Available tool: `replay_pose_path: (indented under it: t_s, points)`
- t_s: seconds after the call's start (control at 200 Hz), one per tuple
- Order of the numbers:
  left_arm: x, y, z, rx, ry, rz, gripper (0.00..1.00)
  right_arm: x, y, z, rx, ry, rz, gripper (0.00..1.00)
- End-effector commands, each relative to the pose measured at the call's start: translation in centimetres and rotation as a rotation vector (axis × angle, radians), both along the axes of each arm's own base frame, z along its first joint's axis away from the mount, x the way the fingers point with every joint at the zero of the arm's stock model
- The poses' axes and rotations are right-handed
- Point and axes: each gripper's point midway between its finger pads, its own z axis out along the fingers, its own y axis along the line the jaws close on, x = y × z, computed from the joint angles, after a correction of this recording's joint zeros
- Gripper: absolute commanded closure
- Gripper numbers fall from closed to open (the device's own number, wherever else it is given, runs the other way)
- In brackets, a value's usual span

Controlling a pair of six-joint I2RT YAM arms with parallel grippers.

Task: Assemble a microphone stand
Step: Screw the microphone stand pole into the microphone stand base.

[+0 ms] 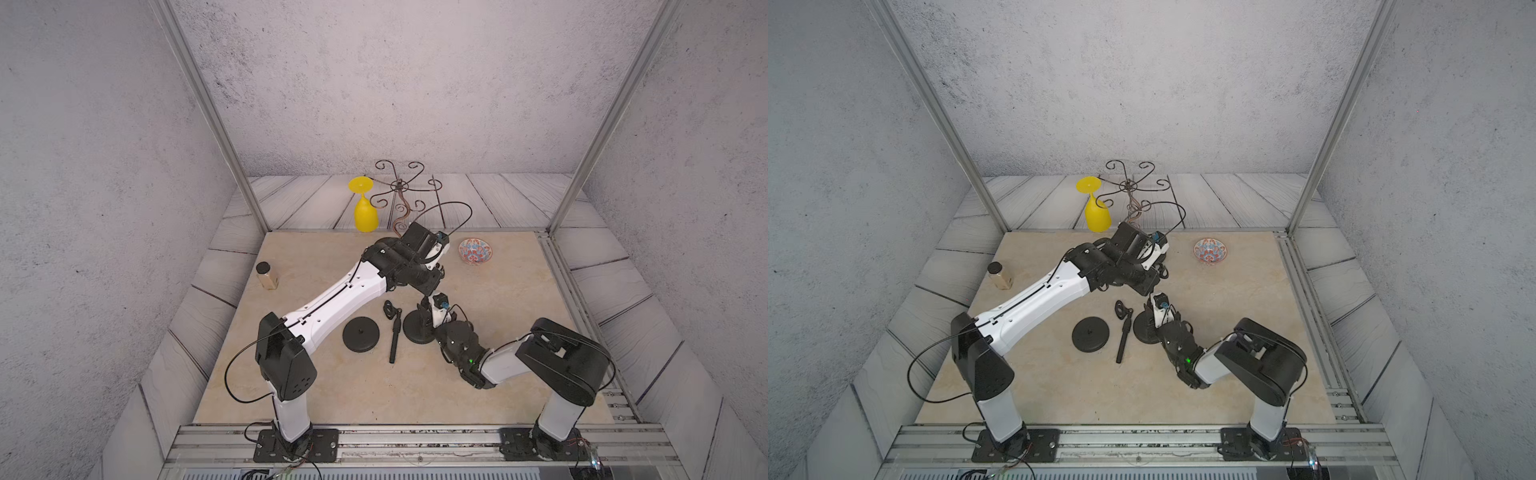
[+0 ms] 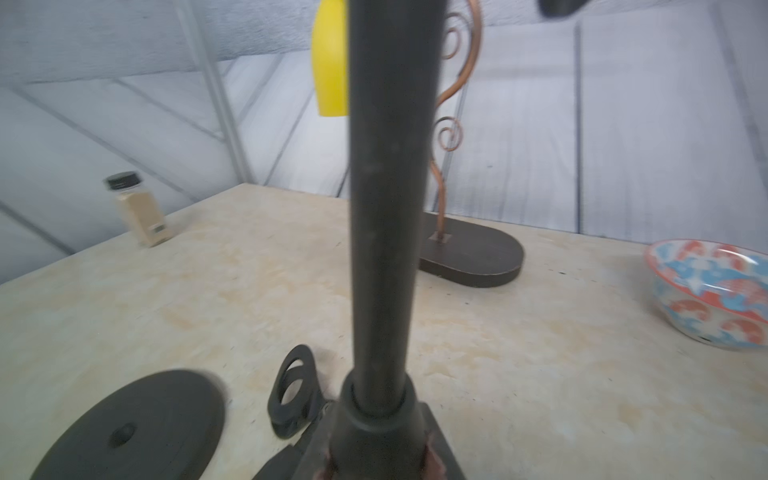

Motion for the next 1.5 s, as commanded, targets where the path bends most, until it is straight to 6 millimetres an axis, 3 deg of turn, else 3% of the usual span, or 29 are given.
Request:
replay_pose_path:
  t_s: [0.0,0.05,0.09,0.21,0.26,0.42,0.57,0.831,1.046,1.126,1.266,1.396,1.446,1.496]
  points:
    - [-0.7,-0.4,0.1,-0.011,0.018,-0.019,0.84,-1.2,-2.7,-6.0,-0.190,0.072,-0.224,1.00]
    - [-0.7,-0.3,0.1,-0.008,0.017,-0.017,0.84,-1.3,-1.7,-6.0,-0.185,0.073,-0.186,0.99]
    - [-0.7,-0.2,0.0,-0.005,0.016,-0.016,0.84,-1.5,-1.0,-5.8,-0.189,0.074,-0.148,0.93]
    - [-0.6,-0.1,0.0,-0.005,0.018,-0.013,0.84,-3.3,1.1,-3.9,-0.146,0.024,0.095,0.51]
    - [-0.6,0.0,-0.1,-0.007,0.020,-0.011,0.84,-4.3,1.3,-3.5,-0.127,0.018,0.185,0.40]
    - [-0.6,0.1,-0.1,-0.009,0.021,-0.012,0.84,-5.9,1.3,-1.8,-0.003,0.079,0.475,0.35]
    - [-0.6,0.3,0.1,-0.015,0.021,-0.011,0.84,-5.3,0.8,0.5,0.045,0.086,0.624,0.35]
    - [-0.6,0.2,0.2,-0.025,0.023,-0.013,0.84,-1.7,0.2,1.7,-0.012,0.103,0.655,0.41]
    - [-0.6,0.2,0.1,-0.021,0.026,-0.014,0.84,0.3,-0.2,0.8,-0.007,0.124,0.591,0.86]
    - [-0.6,0.2,0.0,-0.021,0.026,-0.015,0.84,0.9,-0.8,0.2,-0.002,0.135,0.536,0.94]
    - [-0.6,0.1,-0.1,-0.021,0.028,-0.015,0.84,1.8,-2.8,-1.9,-0.021,0.146,0.305,1.00]
    - [-0.6,0.1,-0.1,-0.025,0.028,-0.012,0.84,1.8,-5.7,-3.8,-0.196,0.108,-0.157,1.00]
    - [-0.6,0.1,0.0,-0.025,0.029,-0.012,0.84,1.5,-6.5,-3.7,-0.262,0.092,-0.319,1.00]
    - [-0.6,0.1,0.0,-0.025,0.028,-0.013,0.84,1.1,-6.8,-3.4,-0.222,0.076,-0.404,1.00]
